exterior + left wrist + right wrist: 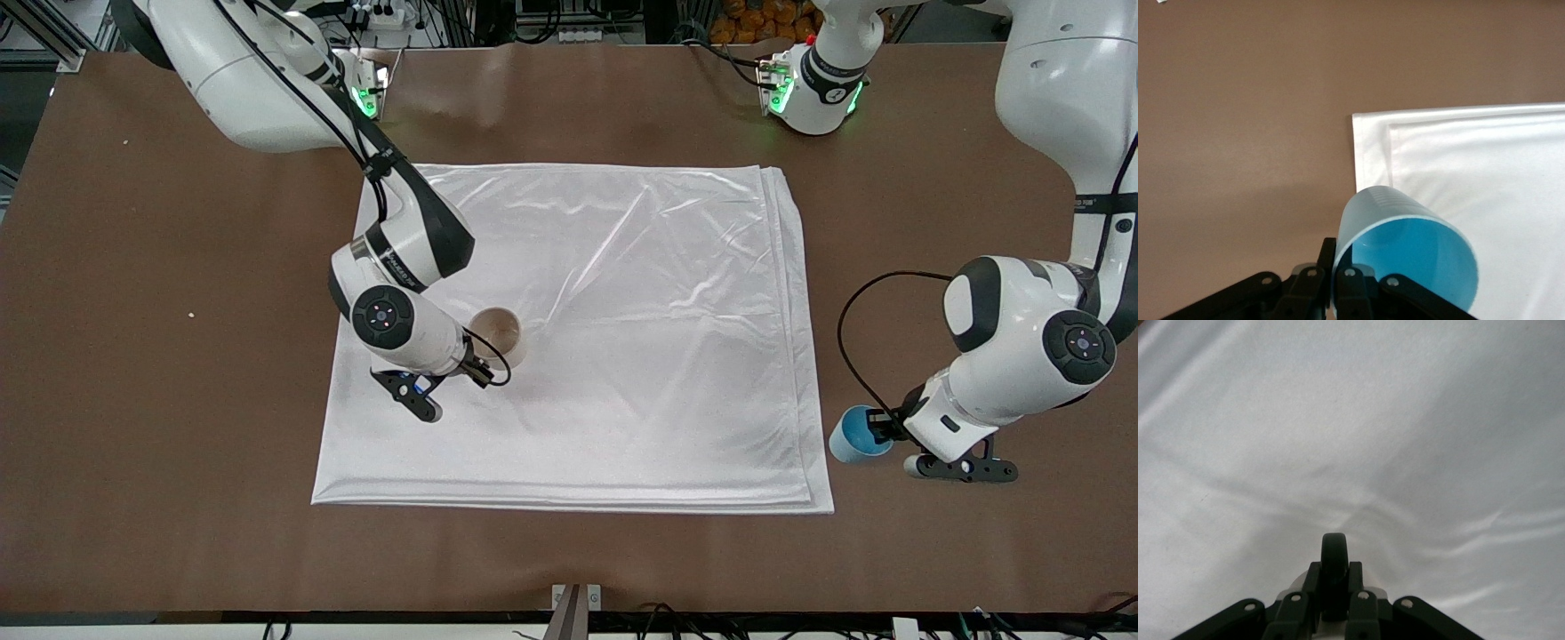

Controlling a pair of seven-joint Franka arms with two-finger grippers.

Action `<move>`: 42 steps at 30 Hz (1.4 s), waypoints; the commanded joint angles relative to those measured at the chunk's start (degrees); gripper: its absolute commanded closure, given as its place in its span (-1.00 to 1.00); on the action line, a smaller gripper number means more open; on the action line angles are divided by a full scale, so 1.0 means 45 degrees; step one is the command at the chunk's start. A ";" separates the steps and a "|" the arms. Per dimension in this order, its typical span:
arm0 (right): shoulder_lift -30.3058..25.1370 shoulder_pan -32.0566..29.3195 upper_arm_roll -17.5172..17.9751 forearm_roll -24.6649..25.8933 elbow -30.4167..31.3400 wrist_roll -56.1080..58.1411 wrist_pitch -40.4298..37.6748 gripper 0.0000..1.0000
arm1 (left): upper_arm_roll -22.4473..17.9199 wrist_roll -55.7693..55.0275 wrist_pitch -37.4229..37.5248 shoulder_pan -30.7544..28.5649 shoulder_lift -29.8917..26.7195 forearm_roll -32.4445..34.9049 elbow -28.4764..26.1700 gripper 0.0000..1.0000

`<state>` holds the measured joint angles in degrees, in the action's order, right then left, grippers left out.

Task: Place blue cup into white mug on cloth

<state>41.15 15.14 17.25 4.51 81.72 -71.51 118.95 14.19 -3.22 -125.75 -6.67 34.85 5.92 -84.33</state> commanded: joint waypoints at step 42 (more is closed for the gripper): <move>0.0758 0.1755 -0.1704 -0.0025 -0.1244 -0.0890 -0.1294 -1.00 | 0.0597 -0.6215 0.1188 0.4041 -0.1026 0.0365 -0.0128 1.00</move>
<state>45.23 25.93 9.02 4.61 78.71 -82.28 119.02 17.52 -26.42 -121.27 9.04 31.56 5.92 -84.33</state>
